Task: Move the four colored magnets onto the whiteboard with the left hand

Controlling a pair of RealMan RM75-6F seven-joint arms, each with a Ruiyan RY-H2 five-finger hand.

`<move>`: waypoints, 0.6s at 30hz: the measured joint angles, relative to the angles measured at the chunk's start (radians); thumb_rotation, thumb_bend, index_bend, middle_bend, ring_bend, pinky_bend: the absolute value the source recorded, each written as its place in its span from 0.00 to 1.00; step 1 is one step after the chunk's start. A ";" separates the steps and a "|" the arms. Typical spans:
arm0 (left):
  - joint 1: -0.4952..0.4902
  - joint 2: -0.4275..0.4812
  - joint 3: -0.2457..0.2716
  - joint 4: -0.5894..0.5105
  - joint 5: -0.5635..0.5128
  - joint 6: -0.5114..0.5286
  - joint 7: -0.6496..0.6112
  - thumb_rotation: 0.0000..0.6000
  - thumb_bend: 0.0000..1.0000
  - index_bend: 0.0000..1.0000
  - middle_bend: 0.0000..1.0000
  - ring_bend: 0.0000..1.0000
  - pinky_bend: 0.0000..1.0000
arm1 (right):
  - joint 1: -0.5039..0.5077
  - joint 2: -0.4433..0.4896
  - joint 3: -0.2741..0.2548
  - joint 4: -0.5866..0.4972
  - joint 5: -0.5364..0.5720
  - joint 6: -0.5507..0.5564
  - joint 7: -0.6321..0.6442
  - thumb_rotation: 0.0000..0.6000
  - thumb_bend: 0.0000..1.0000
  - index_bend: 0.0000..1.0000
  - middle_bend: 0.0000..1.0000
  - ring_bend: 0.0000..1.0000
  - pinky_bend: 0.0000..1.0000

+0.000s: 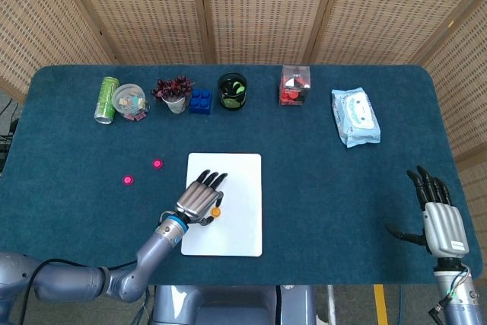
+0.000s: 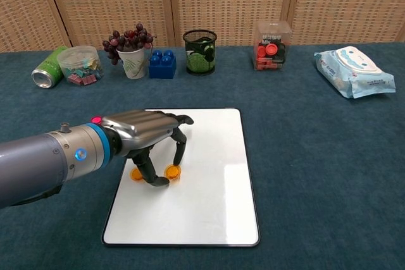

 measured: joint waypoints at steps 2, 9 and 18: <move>0.000 0.003 0.000 -0.005 0.002 0.001 -0.006 1.00 0.22 0.39 0.00 0.00 0.00 | 0.000 0.000 0.000 0.000 0.000 0.000 0.000 1.00 0.13 0.00 0.00 0.00 0.00; 0.001 0.025 0.003 -0.030 0.011 0.009 -0.020 1.00 0.20 0.29 0.00 0.00 0.00 | -0.001 0.001 -0.001 -0.002 0.000 0.001 0.000 1.00 0.13 0.00 0.00 0.00 0.00; 0.023 0.106 -0.023 -0.048 0.048 0.061 -0.077 1.00 0.24 0.29 0.00 0.00 0.00 | 0.000 0.001 -0.001 0.000 0.000 -0.001 0.005 1.00 0.13 0.00 0.00 0.00 0.00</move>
